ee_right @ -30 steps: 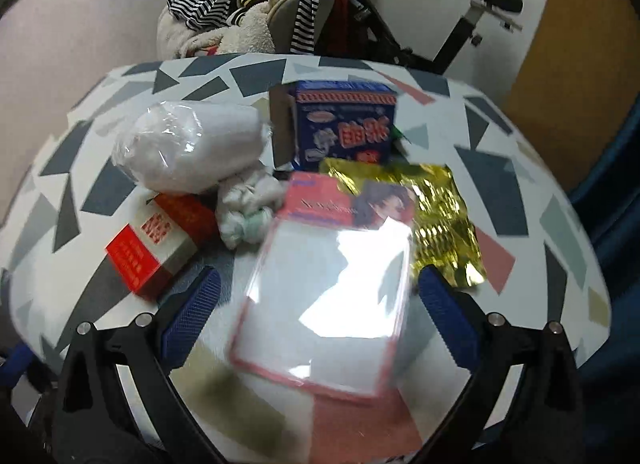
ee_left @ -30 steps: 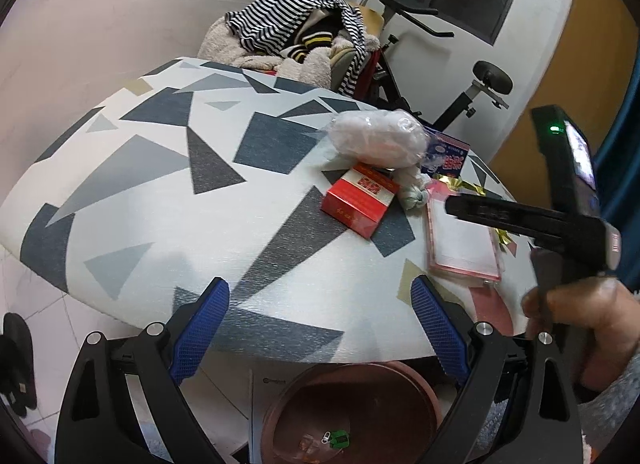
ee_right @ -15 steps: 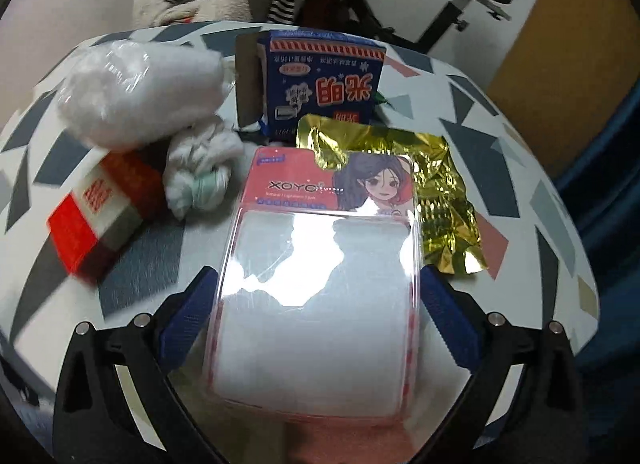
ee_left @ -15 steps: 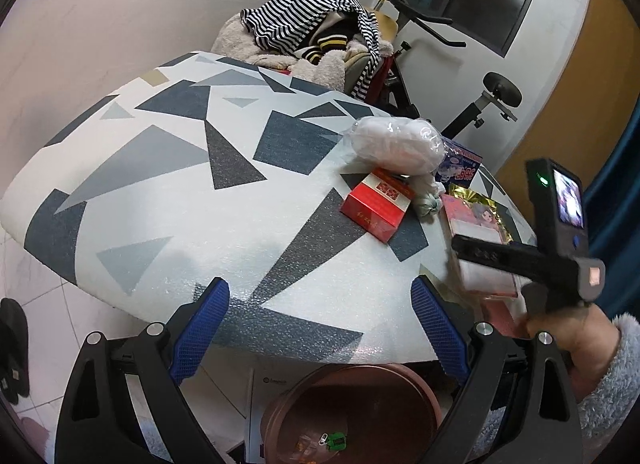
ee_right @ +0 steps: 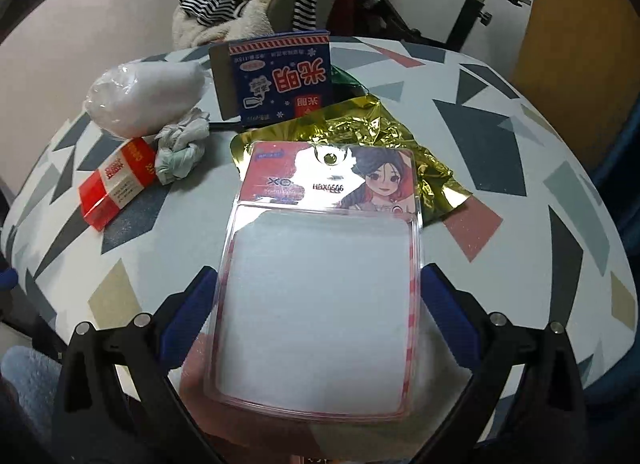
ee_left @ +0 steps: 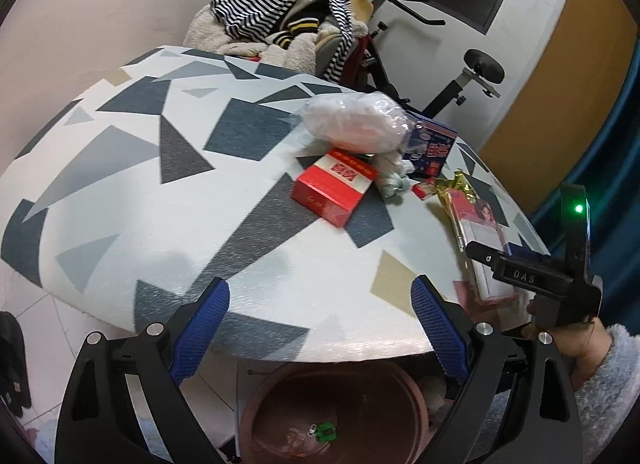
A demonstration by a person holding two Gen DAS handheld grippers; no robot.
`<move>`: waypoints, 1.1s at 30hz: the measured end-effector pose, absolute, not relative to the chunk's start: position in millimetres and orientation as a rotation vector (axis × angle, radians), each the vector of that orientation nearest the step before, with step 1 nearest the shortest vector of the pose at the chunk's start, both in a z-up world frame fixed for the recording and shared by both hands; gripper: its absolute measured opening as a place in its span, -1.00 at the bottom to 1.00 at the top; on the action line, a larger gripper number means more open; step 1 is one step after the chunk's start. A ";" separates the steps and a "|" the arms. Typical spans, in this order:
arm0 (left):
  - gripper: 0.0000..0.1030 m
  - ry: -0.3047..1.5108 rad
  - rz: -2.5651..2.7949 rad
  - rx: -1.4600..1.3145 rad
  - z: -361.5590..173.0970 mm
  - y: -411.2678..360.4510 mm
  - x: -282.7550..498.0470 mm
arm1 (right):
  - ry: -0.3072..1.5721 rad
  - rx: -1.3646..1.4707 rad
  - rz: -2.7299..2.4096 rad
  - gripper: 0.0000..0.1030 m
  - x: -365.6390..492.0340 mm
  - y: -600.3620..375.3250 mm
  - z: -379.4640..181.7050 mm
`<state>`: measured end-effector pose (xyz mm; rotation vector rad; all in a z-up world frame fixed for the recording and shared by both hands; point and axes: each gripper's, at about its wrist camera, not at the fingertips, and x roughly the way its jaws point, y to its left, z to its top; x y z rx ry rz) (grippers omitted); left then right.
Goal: Collect trash
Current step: 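Grasp the pink XOYO card package with the right gripper, then grasp the clear plastic bag with the left gripper while the right gripper holds the package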
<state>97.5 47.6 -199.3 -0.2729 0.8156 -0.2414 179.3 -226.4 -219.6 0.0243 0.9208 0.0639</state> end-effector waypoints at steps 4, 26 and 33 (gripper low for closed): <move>0.74 0.831 -0.257 -0.298 -195.1 44.5 108.6 | 0.850 0.063 0.133 0.81 169.8 -235.8 -213.4; 0.54 0.901 -0.327 -0.702 -182.5 49.5 208.6 | 0.681 0.136 0.194 0.81 146.8 -258.8 -193.4; 0.54 0.904 -0.298 -1.000 -188.7 50.1 265.1 | 0.668 0.125 0.190 0.81 146.2 -259.8 -190.7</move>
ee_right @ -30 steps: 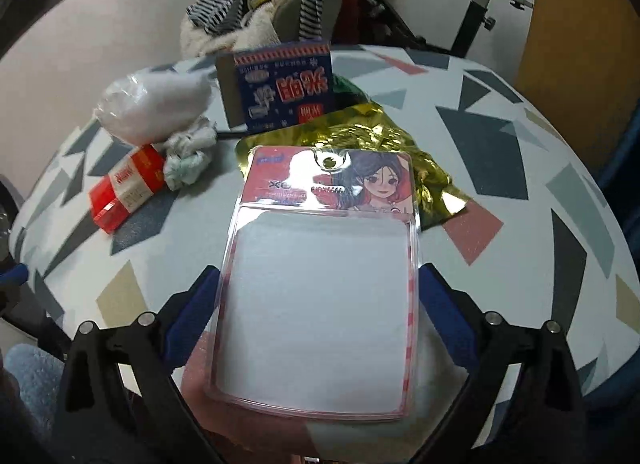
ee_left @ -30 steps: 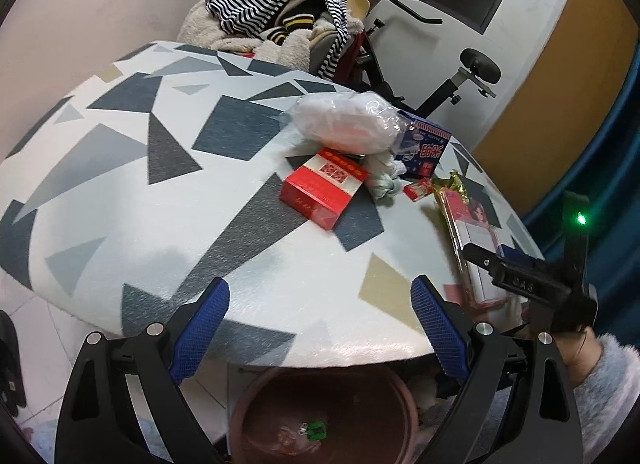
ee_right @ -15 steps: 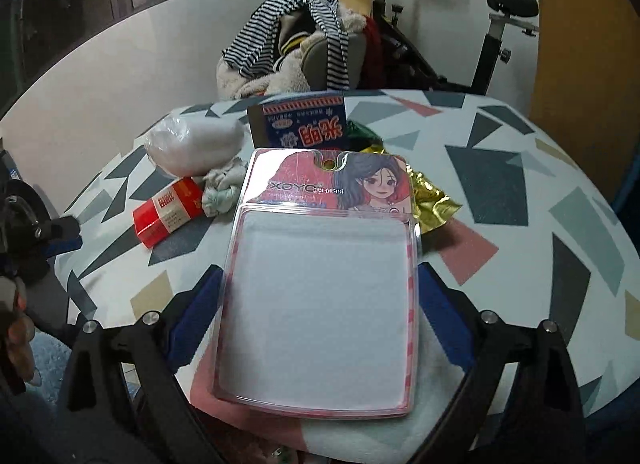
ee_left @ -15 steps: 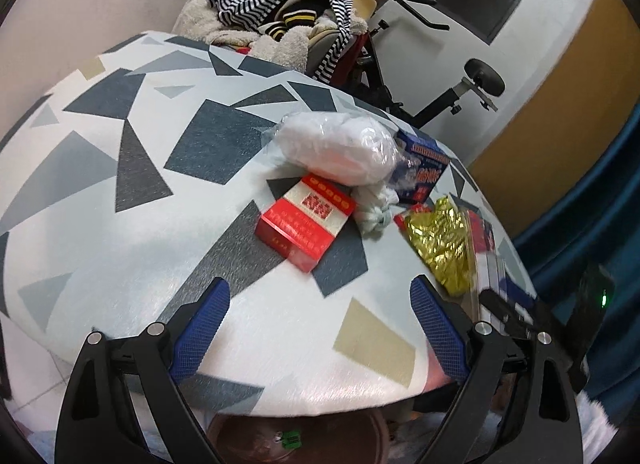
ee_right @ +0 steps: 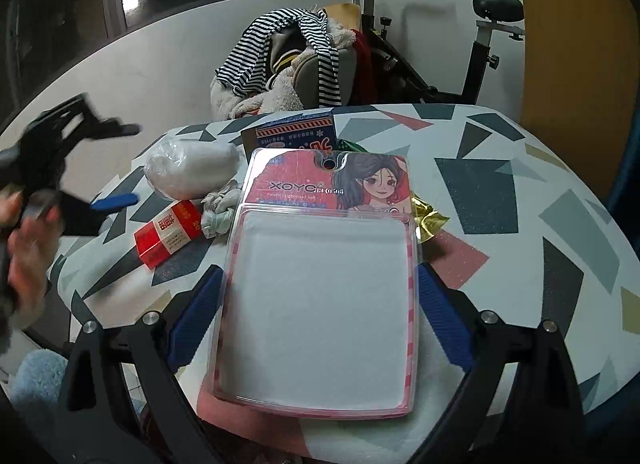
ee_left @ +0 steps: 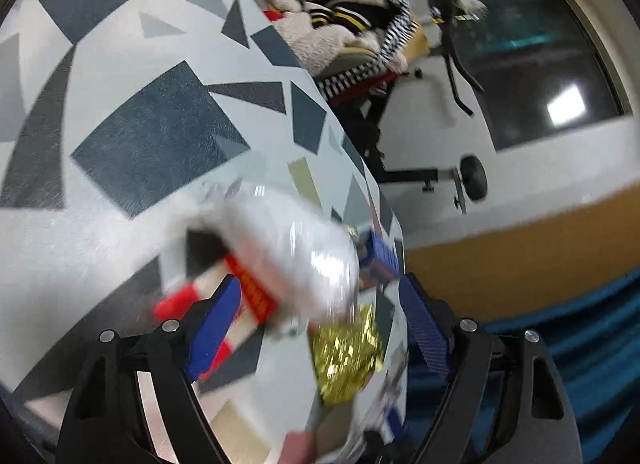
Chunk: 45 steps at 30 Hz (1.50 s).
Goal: Collect trash
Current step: 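Grasp the clear plastic bag with the left gripper while the right gripper holds the package, then lower the plastic bag into the brown bin and open the left gripper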
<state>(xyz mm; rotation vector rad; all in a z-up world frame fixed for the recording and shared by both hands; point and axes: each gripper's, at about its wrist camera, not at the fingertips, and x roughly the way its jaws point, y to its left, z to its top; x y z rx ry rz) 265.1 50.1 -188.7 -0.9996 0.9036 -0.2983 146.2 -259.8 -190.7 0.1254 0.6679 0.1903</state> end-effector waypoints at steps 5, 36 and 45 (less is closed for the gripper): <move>-0.17 0.960 -0.195 -0.933 -199.0 44.7 294.3 | 0.664 0.132 0.186 0.81 144.1 -263.7 -189.2; -0.40 0.827 -0.569 -0.040 -150.3 -2.8 43.9 | 0.576 0.162 0.249 0.81 53.4 -248.6 -156.1; -0.40 0.904 -0.586 0.024 -197.0 -13.9 22.2 | 0.598 0.169 0.251 0.81 34.0 -244.9 -164.9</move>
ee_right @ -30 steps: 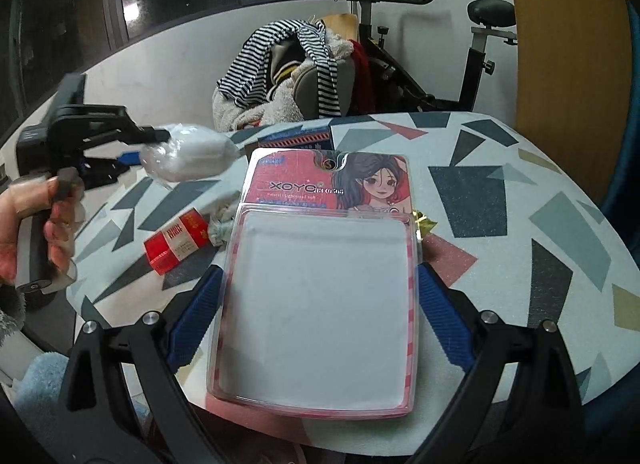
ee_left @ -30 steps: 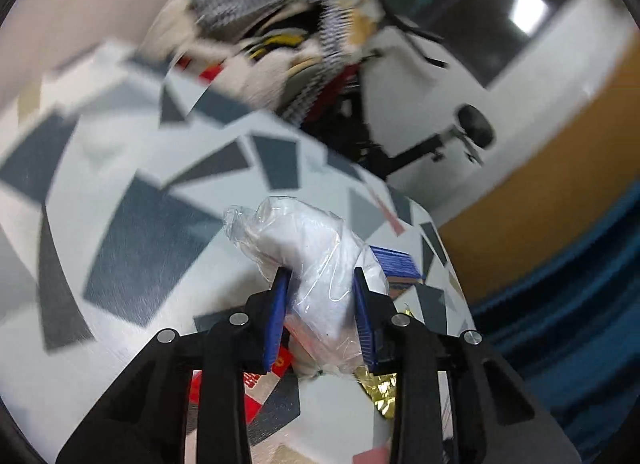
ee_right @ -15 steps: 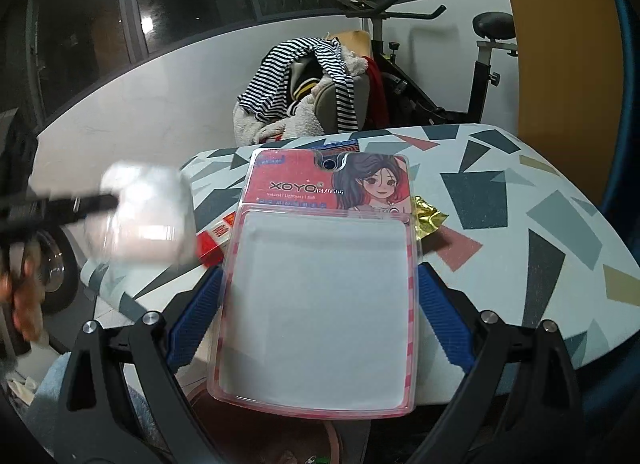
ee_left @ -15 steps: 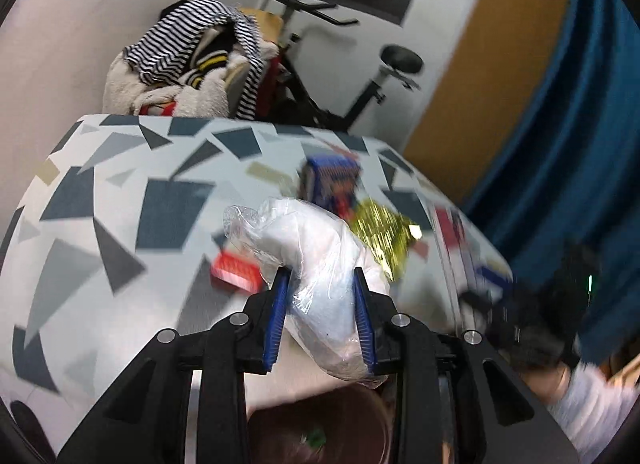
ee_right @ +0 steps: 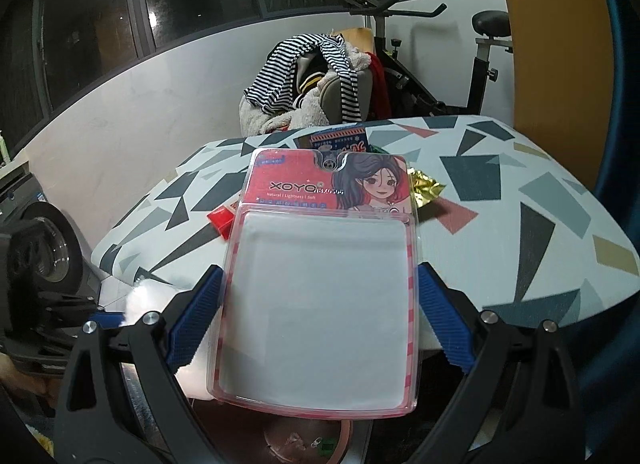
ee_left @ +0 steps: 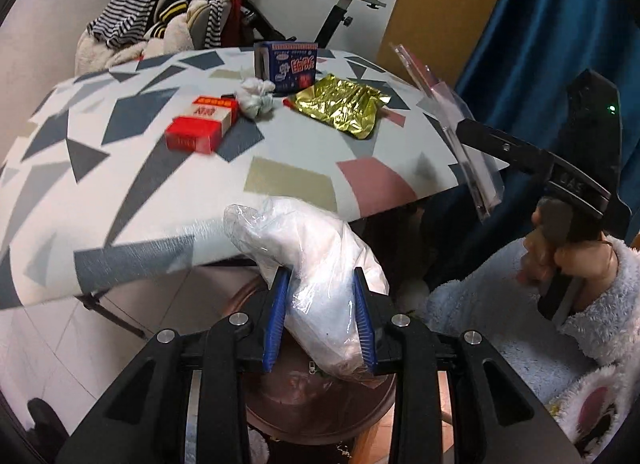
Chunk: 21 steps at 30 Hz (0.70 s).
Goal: Collect trash
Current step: 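Lower the plastic bag into the brown bin and open the left gripper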
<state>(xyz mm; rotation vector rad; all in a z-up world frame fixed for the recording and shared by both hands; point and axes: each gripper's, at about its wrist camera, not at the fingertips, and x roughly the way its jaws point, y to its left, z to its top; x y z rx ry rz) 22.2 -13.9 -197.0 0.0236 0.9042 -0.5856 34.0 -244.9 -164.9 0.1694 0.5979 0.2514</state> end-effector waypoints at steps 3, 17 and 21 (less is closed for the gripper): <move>-0.38 0.915 -0.585 0.009 -202.4 -14.3 24.4 | 0.610 0.163 0.259 0.81 31.3 -240.2 -168.6; -0.37 1.008 -0.649 0.003 -222.0 -20.4 16.0 | 0.639 0.165 0.273 0.81 33.8 -230.6 -180.2; -0.27 1.021 -0.641 -0.029 -228.8 -19.7 23.5 | 0.645 0.170 0.269 0.81 33.1 -230.9 -182.6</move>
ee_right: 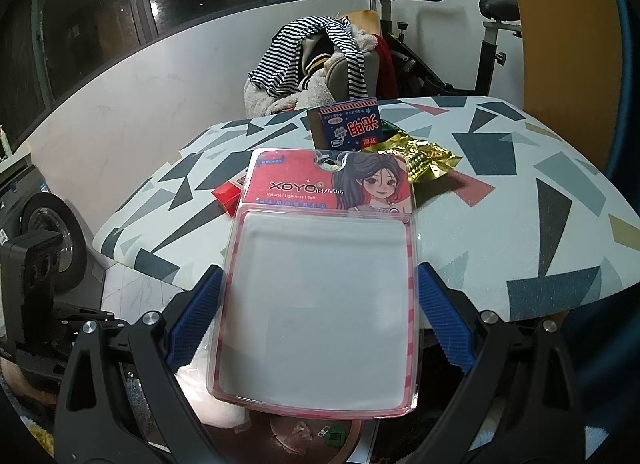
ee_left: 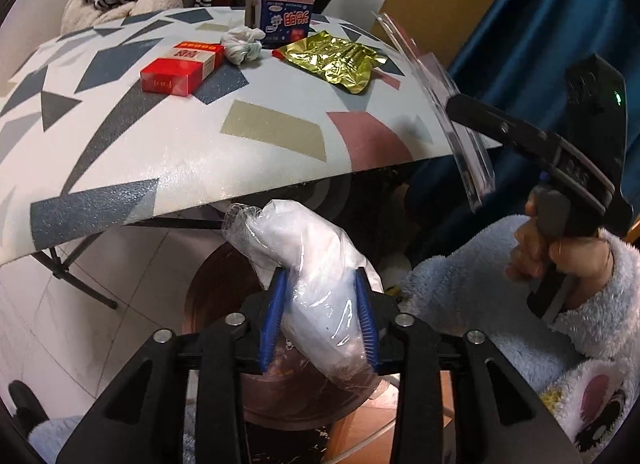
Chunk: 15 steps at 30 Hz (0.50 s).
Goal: Collect trash
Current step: 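Lower the plastic bag into the brown bin and open the left gripper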
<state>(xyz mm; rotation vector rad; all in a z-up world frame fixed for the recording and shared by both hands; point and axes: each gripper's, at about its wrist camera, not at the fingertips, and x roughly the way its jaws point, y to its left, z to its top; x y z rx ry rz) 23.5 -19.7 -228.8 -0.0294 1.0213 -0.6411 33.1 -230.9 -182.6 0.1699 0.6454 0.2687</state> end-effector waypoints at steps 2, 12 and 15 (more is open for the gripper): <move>-0.09 0.999 -0.650 -0.064 -226.9 -17.7 27.0 | 0.649 0.176 0.265 0.81 32.5 -231.3 -184.9; 0.30 0.847 -0.555 -0.052 -192.4 1.3 25.0 | 0.682 0.203 0.294 0.81 22.1 -212.0 -205.3; 0.40 0.804 -0.507 -0.043 -183.8 15.2 18.6 | 0.690 0.173 0.309 0.81 18.0 -196.5 -213.6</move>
